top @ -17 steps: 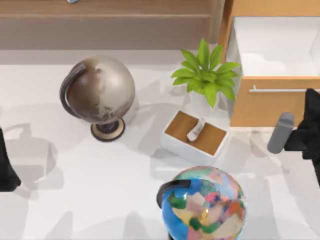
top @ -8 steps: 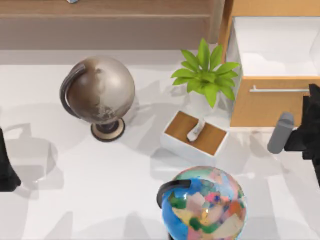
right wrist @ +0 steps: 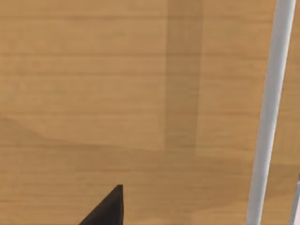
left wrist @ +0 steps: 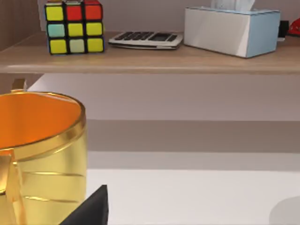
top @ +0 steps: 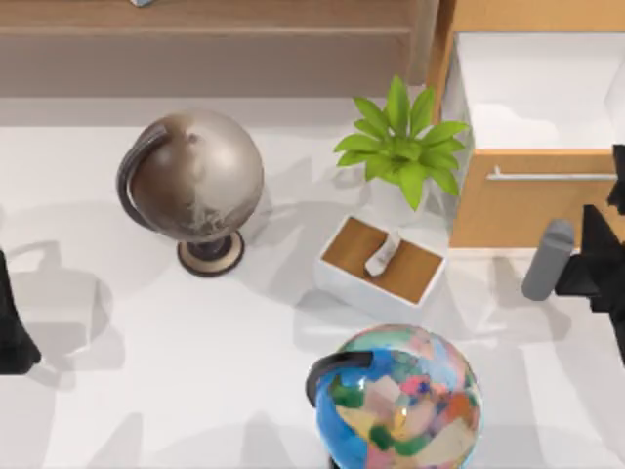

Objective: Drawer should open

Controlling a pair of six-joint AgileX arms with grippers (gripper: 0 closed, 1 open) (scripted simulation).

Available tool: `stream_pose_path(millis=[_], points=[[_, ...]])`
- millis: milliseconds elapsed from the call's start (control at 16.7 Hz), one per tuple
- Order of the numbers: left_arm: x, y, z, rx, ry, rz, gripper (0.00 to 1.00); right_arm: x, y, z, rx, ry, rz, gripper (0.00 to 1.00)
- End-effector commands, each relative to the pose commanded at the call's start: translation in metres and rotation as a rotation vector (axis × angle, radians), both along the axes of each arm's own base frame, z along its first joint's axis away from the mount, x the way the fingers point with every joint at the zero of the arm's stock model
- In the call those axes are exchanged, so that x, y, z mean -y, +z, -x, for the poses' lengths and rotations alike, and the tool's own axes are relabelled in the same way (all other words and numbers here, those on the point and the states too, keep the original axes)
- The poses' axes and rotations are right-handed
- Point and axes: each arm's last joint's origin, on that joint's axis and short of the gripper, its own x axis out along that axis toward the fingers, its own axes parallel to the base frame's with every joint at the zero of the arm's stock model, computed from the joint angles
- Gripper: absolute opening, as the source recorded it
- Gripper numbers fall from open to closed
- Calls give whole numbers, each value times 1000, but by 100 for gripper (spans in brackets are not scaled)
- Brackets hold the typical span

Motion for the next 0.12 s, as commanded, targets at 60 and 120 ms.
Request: stream_pose_path(millis=[60,120], points=[[0,0,0,0,0,0,100,0,0,0,0,0,0,100],[0,0,0,0,0,0,100,0,0,0,0,0,0,100]])
